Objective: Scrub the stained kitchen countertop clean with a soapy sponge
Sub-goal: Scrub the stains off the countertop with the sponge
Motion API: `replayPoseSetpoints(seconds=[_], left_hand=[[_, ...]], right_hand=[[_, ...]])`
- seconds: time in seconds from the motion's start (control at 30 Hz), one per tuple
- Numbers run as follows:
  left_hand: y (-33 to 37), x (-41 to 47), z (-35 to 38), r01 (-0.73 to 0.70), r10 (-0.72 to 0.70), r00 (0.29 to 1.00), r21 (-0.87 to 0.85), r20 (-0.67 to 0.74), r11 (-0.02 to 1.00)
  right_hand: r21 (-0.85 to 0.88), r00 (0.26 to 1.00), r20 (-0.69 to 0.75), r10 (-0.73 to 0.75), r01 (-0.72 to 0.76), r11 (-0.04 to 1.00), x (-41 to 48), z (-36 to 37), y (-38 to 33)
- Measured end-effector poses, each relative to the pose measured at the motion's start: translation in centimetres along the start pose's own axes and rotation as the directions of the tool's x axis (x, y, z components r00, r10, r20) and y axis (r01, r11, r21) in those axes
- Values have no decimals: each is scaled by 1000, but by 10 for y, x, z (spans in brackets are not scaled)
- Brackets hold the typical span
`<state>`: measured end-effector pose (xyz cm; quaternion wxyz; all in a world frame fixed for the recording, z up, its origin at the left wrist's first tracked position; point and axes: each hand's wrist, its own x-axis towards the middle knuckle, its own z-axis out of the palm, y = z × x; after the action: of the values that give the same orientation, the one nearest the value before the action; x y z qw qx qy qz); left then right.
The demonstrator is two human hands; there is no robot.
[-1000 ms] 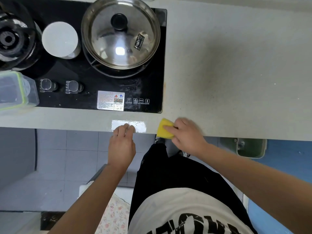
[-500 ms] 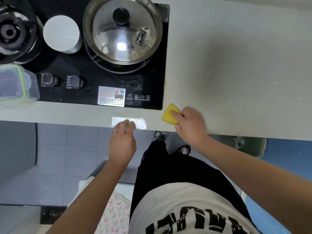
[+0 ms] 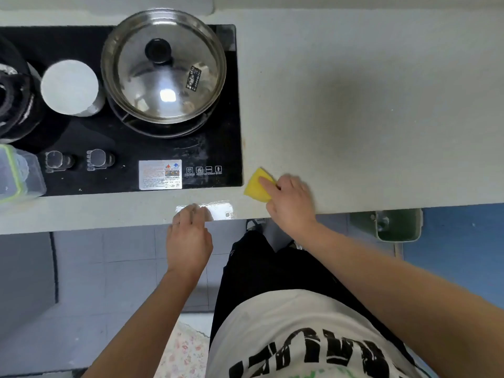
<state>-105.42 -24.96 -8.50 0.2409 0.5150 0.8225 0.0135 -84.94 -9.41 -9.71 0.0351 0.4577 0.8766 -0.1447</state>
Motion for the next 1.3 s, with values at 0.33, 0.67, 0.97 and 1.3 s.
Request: replayPoseSetpoints(seconds=[0.33,0.67,0.97,1.3], left_hand=[[57,28,6,-307,301,947,33,114,951],[90,30,-1,-13,4,995,93,103,996],[40,-14,-6,350,-373,915,154,155,924],[3,-29,4,236,-241,969,81,63,968]], right_hand=[[177,847,24,532,-527,831,-80,-4,85],[311,753,-89,652,-601,736,-84,-16,138],[80,971,-31,238,-235,969,-33,21,17],[19,891,-40,-452,453,891,-60,42,-17]])
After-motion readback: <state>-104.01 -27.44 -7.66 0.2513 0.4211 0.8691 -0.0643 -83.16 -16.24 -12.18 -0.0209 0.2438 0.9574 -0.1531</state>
